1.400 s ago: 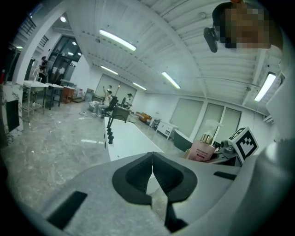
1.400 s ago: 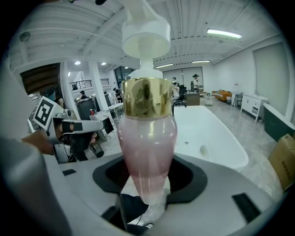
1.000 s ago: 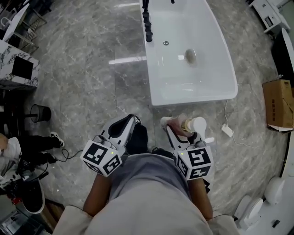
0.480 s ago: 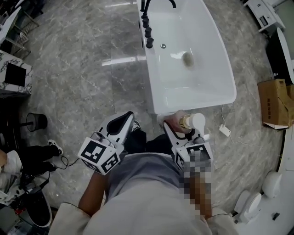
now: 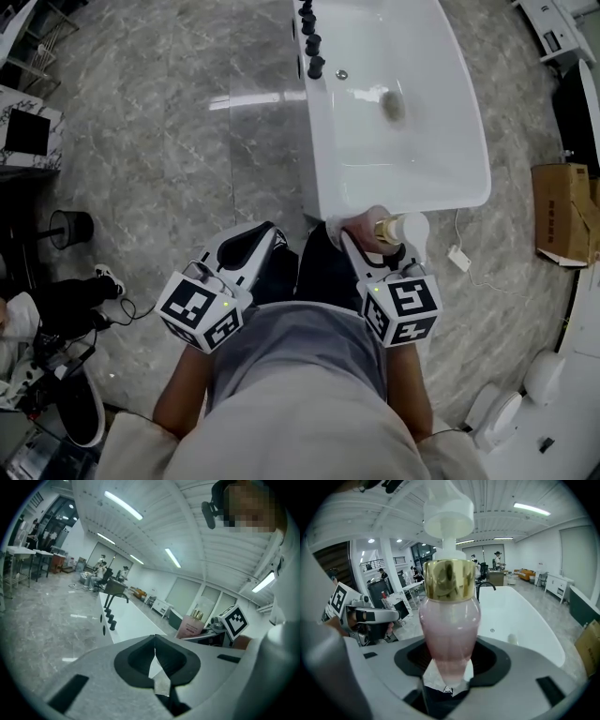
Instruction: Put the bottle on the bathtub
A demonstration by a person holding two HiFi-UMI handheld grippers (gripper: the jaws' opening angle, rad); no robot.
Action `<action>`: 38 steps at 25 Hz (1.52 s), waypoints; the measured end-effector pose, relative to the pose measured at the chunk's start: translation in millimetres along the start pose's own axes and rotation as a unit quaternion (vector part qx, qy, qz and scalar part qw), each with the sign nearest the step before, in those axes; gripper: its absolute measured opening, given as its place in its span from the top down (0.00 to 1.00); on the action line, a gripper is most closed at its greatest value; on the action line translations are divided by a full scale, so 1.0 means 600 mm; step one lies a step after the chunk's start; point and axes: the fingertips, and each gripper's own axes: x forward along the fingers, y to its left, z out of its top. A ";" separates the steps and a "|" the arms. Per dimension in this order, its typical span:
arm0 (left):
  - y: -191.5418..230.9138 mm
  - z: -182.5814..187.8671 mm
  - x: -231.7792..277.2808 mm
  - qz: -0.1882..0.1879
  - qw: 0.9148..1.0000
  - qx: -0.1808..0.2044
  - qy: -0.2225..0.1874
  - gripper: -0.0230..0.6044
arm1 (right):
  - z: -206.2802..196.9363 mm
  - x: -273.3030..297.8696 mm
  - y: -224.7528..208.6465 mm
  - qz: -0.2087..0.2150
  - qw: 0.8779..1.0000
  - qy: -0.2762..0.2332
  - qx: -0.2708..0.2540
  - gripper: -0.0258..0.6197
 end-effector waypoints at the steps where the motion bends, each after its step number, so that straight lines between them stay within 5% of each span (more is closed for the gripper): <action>1: 0.002 -0.001 0.001 0.002 1.000 -0.002 0.000 0.95 | 0.000 0.005 -0.004 0.001 1.000 0.001 0.000 0.62; 13: 0.026 0.020 0.045 0.029 0.999 -0.038 -0.019 0.95 | 0.007 0.080 -0.060 0.026 0.999 0.025 -0.008 0.62; 38: 0.068 -0.008 0.099 0.057 0.996 -0.066 0.033 0.95 | -0.061 0.229 -0.139 0.042 0.994 0.099 -0.004 0.62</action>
